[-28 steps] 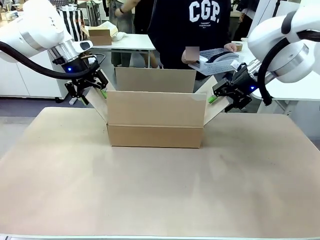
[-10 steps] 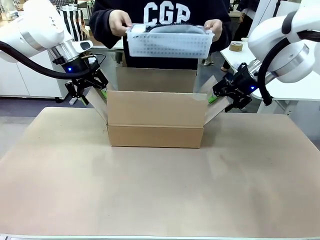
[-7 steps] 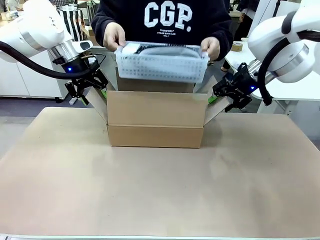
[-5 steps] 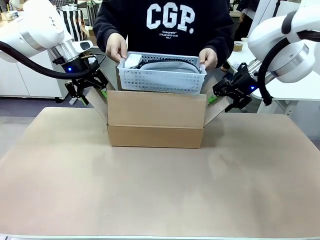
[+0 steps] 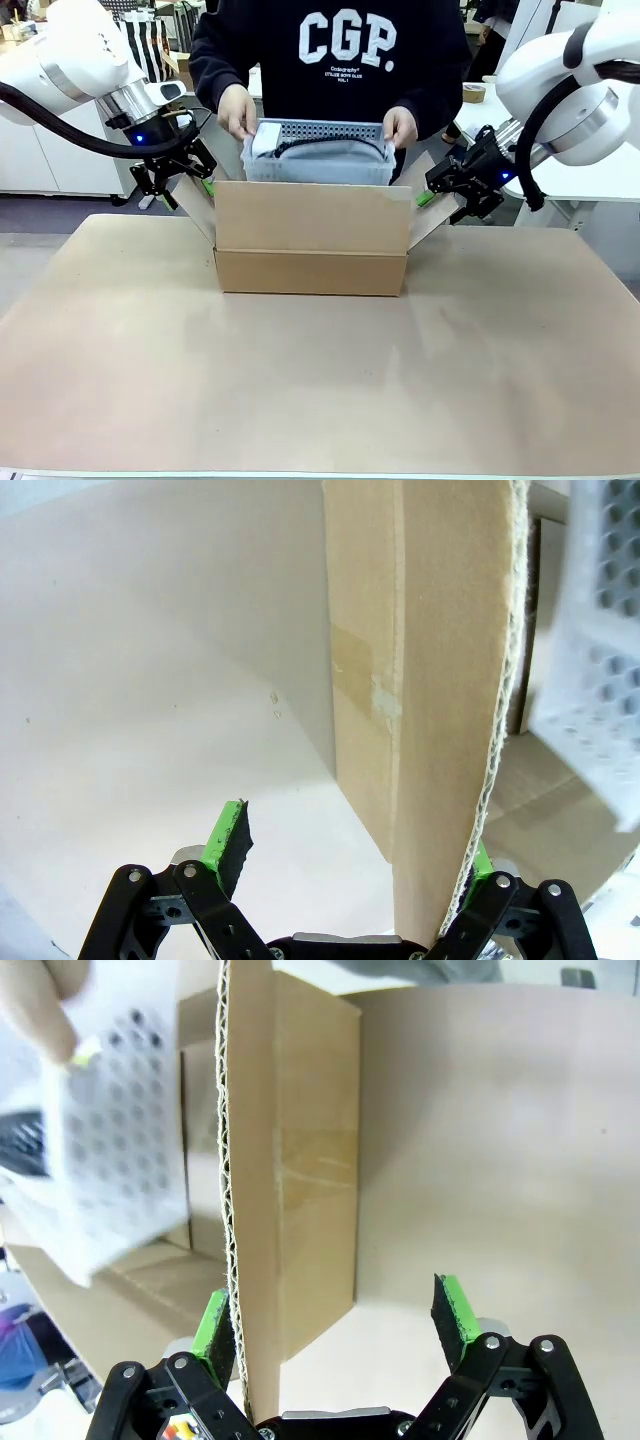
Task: Pack the gift set into the box.
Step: Lift both hands away from the flaps of the Package Box.
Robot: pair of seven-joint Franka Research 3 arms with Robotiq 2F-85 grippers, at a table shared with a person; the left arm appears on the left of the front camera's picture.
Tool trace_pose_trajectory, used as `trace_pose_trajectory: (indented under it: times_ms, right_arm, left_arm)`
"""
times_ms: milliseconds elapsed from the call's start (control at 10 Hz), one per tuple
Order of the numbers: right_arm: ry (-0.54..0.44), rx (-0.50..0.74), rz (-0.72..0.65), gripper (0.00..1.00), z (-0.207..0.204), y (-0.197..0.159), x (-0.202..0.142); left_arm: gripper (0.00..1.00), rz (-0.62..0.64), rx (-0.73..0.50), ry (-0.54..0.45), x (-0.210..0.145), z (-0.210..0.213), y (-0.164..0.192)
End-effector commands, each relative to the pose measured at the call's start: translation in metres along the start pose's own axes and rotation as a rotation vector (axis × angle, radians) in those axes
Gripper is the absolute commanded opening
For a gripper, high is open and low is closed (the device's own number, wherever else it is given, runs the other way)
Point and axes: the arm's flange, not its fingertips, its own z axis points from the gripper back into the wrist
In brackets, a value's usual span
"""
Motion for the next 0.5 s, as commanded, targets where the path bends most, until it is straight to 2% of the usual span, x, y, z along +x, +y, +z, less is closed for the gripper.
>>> trace_pose_trajectory:
  times_ms: [0, 400]
  right_arm:
    - [-0.005, -0.029, -0.015, 1.00, 0.0005, 0.0047, 0.0033]
    - [-0.005, -0.029, -0.015, 1.00, 0.0005, 0.0047, 0.0033]
  left_arm:
    - [1.00, 0.010, 0.017, -0.002, -0.0011, 0.0010, -0.0003]
    - [1.00, 0.010, 0.017, -0.002, -0.0011, 0.0010, -0.0003]
